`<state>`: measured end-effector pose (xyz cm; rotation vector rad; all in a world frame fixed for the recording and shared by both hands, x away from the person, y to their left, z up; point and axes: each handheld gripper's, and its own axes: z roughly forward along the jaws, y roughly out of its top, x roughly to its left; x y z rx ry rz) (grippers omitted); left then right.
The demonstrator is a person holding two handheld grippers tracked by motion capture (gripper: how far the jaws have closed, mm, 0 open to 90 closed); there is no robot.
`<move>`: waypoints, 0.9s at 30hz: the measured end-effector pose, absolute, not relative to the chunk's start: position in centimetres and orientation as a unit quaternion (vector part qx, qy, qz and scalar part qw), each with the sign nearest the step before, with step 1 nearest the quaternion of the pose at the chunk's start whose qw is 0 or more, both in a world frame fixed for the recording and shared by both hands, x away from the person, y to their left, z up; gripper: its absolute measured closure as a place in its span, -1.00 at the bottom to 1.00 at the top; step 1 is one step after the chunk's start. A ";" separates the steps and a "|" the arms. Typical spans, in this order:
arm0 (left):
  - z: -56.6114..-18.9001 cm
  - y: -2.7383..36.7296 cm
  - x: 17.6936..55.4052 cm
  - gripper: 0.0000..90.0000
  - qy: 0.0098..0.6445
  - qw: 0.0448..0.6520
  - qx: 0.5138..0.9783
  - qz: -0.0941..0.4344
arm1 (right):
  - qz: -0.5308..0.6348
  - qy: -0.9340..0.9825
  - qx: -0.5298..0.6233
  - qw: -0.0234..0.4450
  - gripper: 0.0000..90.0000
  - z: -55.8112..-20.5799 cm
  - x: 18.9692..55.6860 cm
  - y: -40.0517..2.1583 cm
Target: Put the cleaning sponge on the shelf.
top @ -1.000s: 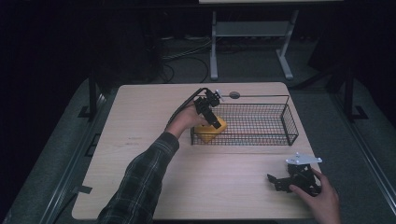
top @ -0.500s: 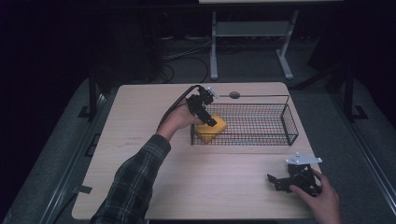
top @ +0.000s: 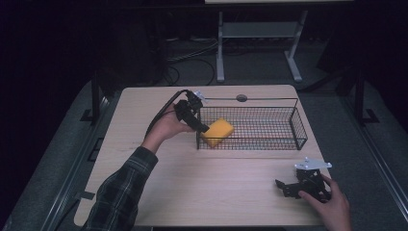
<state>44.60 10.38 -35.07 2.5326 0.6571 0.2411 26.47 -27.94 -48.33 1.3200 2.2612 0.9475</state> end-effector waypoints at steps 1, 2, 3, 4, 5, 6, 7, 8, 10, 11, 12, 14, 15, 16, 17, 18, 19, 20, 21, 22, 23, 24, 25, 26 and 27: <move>-35.1 10.8 44.4 -0.69 0.242 0.255 0.932 0.090 | 0.335 0.799 0.466 0.178 -0.97 -48.3 26.5 -27.9; -35.1 11.3 44.1 -0.69 0.246 0.257 0.930 0.092 | 0.335 0.799 0.466 0.178 -0.97 -48.3 26.5 -27.9; -35.1 11.6 44.0 -0.69 0.247 0.258 0.929 0.092 | 0.335 0.799 0.466 0.178 -0.97 -48.3 26.5 -27.9; -35.3 12.0 43.7 -0.69 0.253 0.264 0.926 0.094 | 0.335 0.799 0.466 0.178 -0.97 -48.3 26.5 -27.9; -35.4 12.6 43.4 -0.69 0.256 0.267 0.924 0.097 | 0.335 0.799 0.466 0.178 -0.97 -48.3 26.5 -27.9; -35.4 12.9 43.3 -0.69 0.257 0.267 0.924 0.095 | 0.335 0.799 0.466 0.178 -0.97 -48.3 26.5 -27.9; -35.6 13.3 43.0 -0.69 0.263 0.270 0.921 0.097 | 0.335 0.799 0.466 0.178 -0.97 -48.3 26.5 -27.9; -35.7 13.7 42.7 -0.69 0.267 0.272 0.920 0.098 | 0.335 0.799 0.466 0.178 -0.97 -48.3 26.5 -27.9; -36.1 14.5 42.1 -0.69 0.274 0.276 0.916 0.099 | 0.335 0.799 0.466 0.178 -0.97 -48.3 26.5 -27.9; -36.3 15.0 41.8 -0.69 0.276 0.275 0.915 0.100 | 0.335 0.799 0.466 0.178 -0.97 -48.3 26.5 -27.9; -36.5 15.5 41.3 -0.69 0.278 0.277 0.914 0.100 | 0.335 0.799 0.466 0.178 -0.97 -48.3 26.5 -27.9; -36.8 16.2 40.7 -0.69 0.283 0.281 0.912 0.101 | 0.335 0.799 0.467 0.178 -0.97 -48.3 26.5 -27.9; -36.9 16.5 40.5 -0.68 0.284 0.280 0.911 0.102 | 0.335 0.799 0.466 0.178 -0.97 -48.3 26.5 -27.9; -37.1 17.0 40.0 -0.68 0.288 0.282 0.909 0.102 | 0.335 0.799 0.466 0.178 -0.97 -48.3 26.5 -27.9; -37.3 17.4 39.6 -0.68 0.291 0.284 0.908 0.103 | 0.335 0.799 0.466 0.178 -0.97 -48.3 26.5 -27.9; -37.6 17.9 39.1 -0.68 0.293 0.284 0.907 0.103 | 0.335 0.799 0.467 0.178 -0.97 -48.3 26.5 -27.9; -37.8 18.5 38.5 -0.68 0.297 0.286 0.905 0.103 | 0.335 0.799 0.466 0.178 -0.97 -48.3 26.5 -27.9; -37.8 18.5 38.5 -0.68 0.297 0.286 0.905 0.103 | 0.335 0.799 0.466 0.178 -0.97 -48.3 26.5 -27.9; -38.0 19.0 38.0 -0.68 0.300 0.287 0.904 0.104 | 0.335 0.799 0.466 0.178 -0.97 -48.3 26.5 -27.9; -38.3 19.6 37.4 -0.68 0.305 0.289 0.901 0.106 | 0.335 0.799 0.466 0.178 -0.97 -48.3 26.5 -27.9; -38.3 19.6 37.4 -0.68 0.305 0.289 0.901 0.106 | 0.335 0.799 0.466 0.178 -0.97 -48.3 26.5 -27.9; -38.5 20.0 37.0 -0.68 0.308 0.290 0.900 0.107 | 0.335 0.799 0.466 0.178 -0.97 -48.3 26.5 -27.9; -38.6 20.3 36.6 -0.68 0.311 0.290 0.899 0.106 | 0.335 0.799 0.466 0.178 -0.97 -48.3 26.5 -27.9; -38.9 20.6 36.2 -0.68 0.312 0.290 0.898 0.108 | 0.335 0.799 0.466 0.178 -0.97 -48.3 26.5 -27.9; -39.2 21.1 35.6 -0.68 0.315 0.288 0.898 0.109 | 0.335 0.799 0.466 0.178 -0.97 -48.3 26.5 -27.9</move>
